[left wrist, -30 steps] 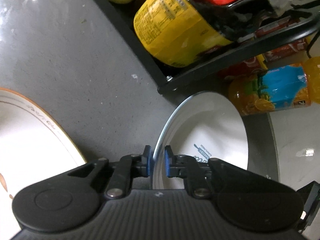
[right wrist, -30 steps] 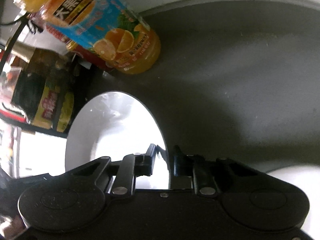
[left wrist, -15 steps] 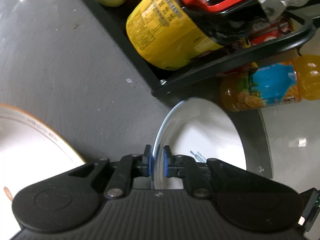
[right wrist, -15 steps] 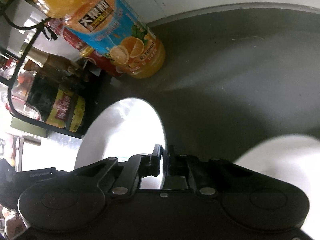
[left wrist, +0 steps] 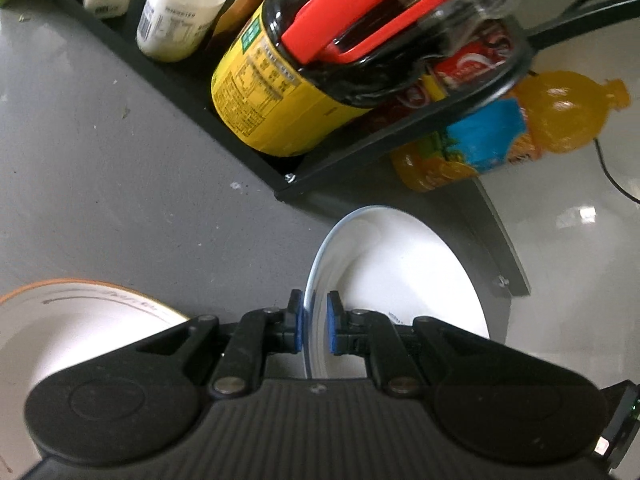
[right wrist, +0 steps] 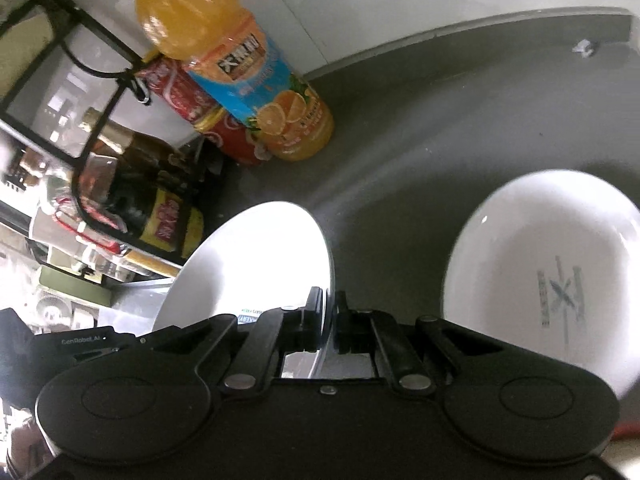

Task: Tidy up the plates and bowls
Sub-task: 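Carry the 'Sweet' plate with both tools over the flower-pattern plate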

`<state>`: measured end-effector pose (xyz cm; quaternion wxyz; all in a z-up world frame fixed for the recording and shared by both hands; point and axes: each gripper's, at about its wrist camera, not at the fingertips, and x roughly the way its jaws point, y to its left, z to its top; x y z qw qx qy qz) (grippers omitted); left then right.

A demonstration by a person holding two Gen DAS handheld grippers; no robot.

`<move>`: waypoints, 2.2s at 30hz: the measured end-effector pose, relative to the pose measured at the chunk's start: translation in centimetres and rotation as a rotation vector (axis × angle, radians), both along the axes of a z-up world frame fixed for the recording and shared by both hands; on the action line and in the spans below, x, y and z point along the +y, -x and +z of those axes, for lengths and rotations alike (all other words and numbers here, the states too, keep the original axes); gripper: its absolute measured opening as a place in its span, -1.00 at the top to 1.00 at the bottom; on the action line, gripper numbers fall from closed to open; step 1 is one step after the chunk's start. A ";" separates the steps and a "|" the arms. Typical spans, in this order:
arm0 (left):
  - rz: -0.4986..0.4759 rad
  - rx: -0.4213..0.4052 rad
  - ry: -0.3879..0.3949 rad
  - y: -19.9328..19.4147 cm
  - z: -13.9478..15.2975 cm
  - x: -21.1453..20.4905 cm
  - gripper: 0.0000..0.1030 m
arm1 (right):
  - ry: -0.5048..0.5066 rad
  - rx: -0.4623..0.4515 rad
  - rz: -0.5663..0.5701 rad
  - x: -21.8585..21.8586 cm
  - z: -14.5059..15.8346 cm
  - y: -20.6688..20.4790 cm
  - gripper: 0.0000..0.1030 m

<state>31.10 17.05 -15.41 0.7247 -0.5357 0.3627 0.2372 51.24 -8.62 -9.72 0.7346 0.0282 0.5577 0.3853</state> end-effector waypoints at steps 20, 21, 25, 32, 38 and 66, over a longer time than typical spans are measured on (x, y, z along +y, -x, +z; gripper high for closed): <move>-0.084 -0.018 -0.045 9.9 2.5 -0.5 0.81 | -0.049 -0.038 -0.018 -1.1 1.3 10.2 0.90; -0.084 -0.016 -0.047 10.4 2.4 -0.5 0.81 | -0.048 -0.039 -0.014 -1.0 1.2 10.7 0.89; -0.079 -0.011 -0.050 12.6 2.2 -0.4 0.81 | -0.048 -0.038 -0.001 -0.7 0.8 12.6 0.89; -0.081 0.016 -0.055 15.3 1.2 -0.6 0.81 | -0.036 -0.036 0.014 -0.5 -0.1 15.2 0.89; -0.073 0.036 -0.022 16.9 -0.1 -0.5 0.81 | -0.015 -0.039 0.015 -0.2 -0.8 16.8 0.89; -0.084 0.112 -0.008 18.3 -2.3 0.7 0.79 | 0.078 -0.060 -0.016 0.9 -2.9 20.9 0.87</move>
